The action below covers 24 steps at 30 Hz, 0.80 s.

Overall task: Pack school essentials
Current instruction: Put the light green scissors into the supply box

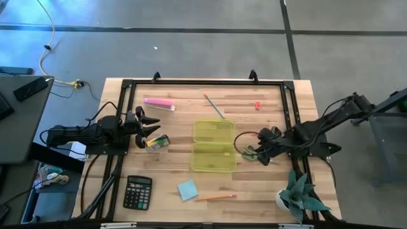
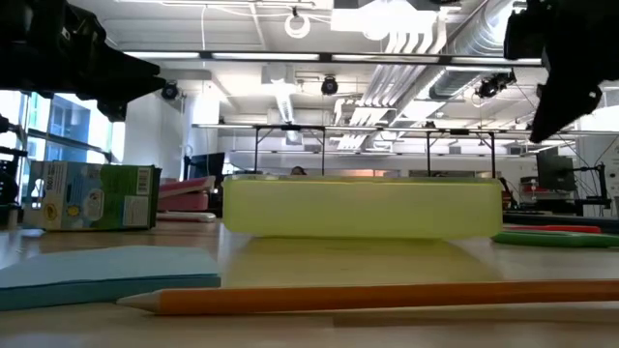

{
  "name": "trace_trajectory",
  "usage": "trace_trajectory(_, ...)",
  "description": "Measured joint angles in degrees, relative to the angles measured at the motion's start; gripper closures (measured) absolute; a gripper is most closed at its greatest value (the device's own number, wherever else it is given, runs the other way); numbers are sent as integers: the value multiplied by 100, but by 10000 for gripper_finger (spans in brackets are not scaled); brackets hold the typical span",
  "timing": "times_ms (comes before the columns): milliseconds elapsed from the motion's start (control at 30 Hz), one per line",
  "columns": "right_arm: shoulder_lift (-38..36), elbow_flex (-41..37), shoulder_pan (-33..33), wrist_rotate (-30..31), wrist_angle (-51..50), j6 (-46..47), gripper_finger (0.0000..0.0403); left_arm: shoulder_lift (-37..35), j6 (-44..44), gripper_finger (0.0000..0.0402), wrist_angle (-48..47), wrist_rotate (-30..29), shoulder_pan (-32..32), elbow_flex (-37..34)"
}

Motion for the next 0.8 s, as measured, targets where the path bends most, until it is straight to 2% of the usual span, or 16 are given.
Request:
trace_trajectory(267,885,0,-2,-123,55,401,211,0,-2,271,0,0,0,0)
trace_trajectory(500,1450,0,-74,-341,489,600,211,0,0,271,0,0,-1,0)
trace_trajectory(800,1898,0,-512,-659,875,-103,211,0,9,271,0,0,0,0)
